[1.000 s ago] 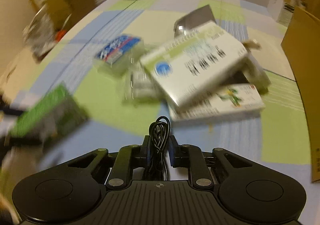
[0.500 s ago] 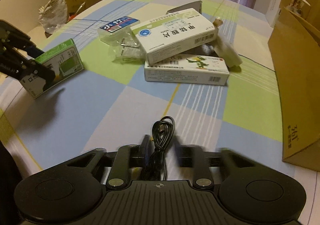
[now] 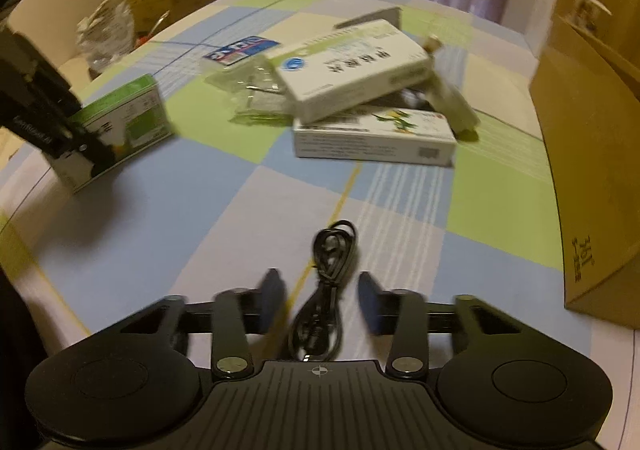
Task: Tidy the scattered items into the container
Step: 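Carry the green box and black cable with both tools to the cardboard box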
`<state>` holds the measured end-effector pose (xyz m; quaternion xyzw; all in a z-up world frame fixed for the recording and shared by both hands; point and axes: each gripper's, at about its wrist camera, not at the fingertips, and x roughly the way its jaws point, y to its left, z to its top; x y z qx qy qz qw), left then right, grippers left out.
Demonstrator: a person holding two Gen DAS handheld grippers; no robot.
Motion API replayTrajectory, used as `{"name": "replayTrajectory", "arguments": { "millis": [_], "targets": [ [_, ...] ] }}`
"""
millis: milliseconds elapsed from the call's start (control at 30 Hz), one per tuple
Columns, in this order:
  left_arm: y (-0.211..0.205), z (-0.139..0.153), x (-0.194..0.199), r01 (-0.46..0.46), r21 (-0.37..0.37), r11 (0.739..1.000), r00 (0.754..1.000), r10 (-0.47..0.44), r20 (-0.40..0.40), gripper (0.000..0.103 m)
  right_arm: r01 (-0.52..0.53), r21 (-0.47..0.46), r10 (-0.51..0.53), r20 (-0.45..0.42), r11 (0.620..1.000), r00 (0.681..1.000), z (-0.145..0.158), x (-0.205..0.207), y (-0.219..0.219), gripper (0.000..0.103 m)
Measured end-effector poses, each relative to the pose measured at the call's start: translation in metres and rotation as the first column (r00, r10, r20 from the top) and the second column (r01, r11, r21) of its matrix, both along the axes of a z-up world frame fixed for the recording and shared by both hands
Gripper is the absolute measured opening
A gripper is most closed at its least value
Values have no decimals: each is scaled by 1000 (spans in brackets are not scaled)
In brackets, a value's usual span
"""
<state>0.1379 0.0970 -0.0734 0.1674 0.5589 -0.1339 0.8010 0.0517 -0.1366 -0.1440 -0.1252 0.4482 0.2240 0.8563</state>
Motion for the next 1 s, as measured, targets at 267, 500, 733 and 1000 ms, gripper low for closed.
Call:
{"name": "replayTrajectory", "arguments": {
  "millis": [267,500,733,1000],
  "targets": [
    [-4,17,-9,-33,-26,999,999,34,32,25,47,40,-46,-11,998,999,14,-5,-19,18],
    [-26,42,-15,-21,-55,998,998,24,55,25,101,66,-103,28,993,994,40,-13,-42,18],
    [-54,38,-17,30,1,1000,999,-30,45,25,121,63,-121,2,991,993,33,-18,-54,18],
    [-48,8,-6,5,28,1000,998,-3,-67,26,115,62,-115,-17,991,993,23,-17,-56,18]
  ]
}}
